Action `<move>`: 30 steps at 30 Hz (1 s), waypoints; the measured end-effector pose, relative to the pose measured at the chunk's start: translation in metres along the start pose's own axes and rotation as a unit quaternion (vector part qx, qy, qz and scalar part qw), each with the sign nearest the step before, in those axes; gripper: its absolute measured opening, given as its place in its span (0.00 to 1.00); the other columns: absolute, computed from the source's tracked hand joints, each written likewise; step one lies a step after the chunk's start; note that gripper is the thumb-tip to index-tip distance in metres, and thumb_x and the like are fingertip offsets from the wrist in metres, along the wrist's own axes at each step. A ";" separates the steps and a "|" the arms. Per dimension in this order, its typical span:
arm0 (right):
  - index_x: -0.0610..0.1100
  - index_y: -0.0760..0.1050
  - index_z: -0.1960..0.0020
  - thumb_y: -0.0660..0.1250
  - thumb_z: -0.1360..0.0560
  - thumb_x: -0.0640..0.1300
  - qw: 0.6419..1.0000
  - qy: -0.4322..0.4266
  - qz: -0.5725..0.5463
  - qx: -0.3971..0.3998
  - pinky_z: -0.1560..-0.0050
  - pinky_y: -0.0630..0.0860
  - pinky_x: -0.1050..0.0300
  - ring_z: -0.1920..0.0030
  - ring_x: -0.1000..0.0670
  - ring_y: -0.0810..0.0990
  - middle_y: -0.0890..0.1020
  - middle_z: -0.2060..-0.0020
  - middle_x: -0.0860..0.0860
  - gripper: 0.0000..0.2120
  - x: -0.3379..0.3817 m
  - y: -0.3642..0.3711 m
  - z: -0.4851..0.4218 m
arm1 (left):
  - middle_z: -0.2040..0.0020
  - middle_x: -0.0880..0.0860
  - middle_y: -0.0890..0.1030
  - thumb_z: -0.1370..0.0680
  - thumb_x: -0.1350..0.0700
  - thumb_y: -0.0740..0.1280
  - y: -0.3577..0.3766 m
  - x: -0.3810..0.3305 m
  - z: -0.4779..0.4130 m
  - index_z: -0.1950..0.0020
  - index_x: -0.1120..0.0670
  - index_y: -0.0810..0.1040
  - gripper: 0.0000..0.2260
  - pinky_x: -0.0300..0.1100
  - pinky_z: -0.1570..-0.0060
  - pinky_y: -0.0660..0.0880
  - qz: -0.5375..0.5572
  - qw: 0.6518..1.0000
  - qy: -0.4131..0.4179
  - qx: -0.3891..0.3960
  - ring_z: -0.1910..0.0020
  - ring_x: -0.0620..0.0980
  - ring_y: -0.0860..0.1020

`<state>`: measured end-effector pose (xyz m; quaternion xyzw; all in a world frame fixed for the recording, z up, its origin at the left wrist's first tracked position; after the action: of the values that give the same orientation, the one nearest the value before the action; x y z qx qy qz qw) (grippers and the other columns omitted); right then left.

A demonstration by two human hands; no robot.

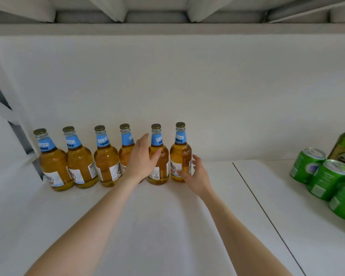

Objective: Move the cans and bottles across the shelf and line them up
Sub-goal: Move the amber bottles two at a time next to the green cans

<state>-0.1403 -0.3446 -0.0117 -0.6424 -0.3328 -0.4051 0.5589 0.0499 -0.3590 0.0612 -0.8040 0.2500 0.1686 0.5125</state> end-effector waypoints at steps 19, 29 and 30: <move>0.51 0.67 0.34 0.80 0.35 0.47 0.996 -0.014 -0.082 0.017 0.60 0.72 0.69 0.49 0.54 0.76 0.75 0.46 0.57 0.35 -0.008 -0.001 -0.012 | 0.45 0.46 0.77 0.21 0.46 0.66 0.033 0.007 -0.003 0.31 0.48 0.68 0.20 0.44 0.44 0.70 0.304 0.939 -0.133 0.095 0.44 0.46 0.75; 0.53 0.68 0.35 0.81 0.37 0.43 0.989 0.038 -0.144 0.019 0.48 0.78 0.57 0.43 0.50 0.78 0.77 0.42 0.55 0.35 -0.016 -0.015 0.025 | 0.42 0.47 0.75 0.20 0.47 0.65 0.020 0.000 0.030 0.30 0.51 0.67 0.20 0.42 0.44 0.68 0.296 0.943 -0.148 0.039 0.43 0.45 0.74; 0.52 0.68 0.34 0.81 0.37 0.44 0.988 0.049 -0.146 0.021 0.47 0.79 0.55 0.42 0.49 0.78 0.77 0.40 0.54 0.37 -0.016 -0.016 0.029 | 0.42 0.47 0.75 0.20 0.47 0.65 0.017 0.000 0.034 0.30 0.51 0.68 0.20 0.42 0.44 0.68 0.300 0.941 -0.156 0.031 0.42 0.46 0.74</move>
<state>-0.1570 -0.3129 -0.0207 -0.5547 -0.4037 -0.5061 0.5227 0.0398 -0.3338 0.0343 -0.6391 0.4013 0.4301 0.4956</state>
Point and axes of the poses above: each hand's wrist, its own z-axis away from the middle knuckle, its own y-axis out of the palm, x = y × z, the point moved 5 cm from there along -z, towards the middle knuckle
